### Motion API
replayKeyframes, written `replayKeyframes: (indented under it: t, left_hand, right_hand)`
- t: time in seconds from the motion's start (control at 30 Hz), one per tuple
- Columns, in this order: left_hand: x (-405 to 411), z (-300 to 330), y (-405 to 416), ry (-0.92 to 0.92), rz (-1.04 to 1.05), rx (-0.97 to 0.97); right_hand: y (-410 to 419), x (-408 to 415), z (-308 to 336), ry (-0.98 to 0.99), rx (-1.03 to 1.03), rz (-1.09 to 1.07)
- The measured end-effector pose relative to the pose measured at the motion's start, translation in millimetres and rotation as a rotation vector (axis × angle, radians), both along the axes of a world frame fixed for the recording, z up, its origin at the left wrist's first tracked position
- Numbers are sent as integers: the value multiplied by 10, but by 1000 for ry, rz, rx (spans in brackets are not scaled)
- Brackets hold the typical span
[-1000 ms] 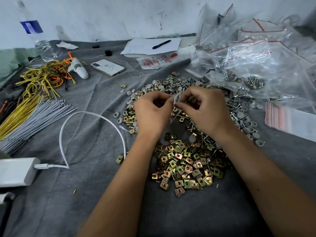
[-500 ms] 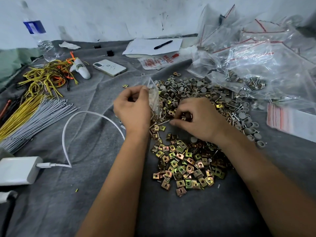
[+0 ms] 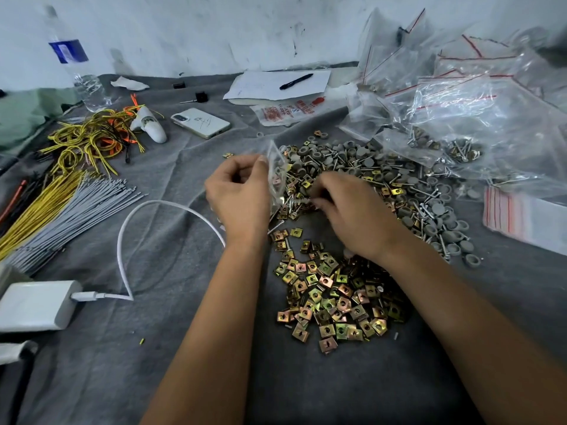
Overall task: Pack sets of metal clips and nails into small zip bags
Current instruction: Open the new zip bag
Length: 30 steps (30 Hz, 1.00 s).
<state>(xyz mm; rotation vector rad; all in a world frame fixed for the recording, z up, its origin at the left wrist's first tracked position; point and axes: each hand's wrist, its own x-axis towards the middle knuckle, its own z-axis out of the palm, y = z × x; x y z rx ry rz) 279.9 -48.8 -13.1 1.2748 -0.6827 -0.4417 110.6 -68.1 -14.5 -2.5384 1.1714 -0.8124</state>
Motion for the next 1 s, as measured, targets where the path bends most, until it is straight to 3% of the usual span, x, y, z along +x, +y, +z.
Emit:
replayKeyframes:
  t: [0.1,0.2,0.53,0.73,0.9,1.0]
  left_hand:
    - [-132,-8,45,-212,-165,73]
    - [-234,-10,60,-297,-261,105]
    - [-195,-45,12,-188,-293,107]
    - [-95,-47,-16,-44,-172,72]
    - [-2,-45,-62,222,-49,2]
    - [58,-51,-74,308,-11,-42]
  right_hand:
    - [-8,-74,77,-282,-79,-79]
    - [-32,-130,106,-329,-144,-67]
    - [-43,-103,54,-315,-109,-17]
    - [9,-63,56,-311,-82,18]
    - [89,16,20,-9,49,225]
    - [135,117,-8,158,10,279]
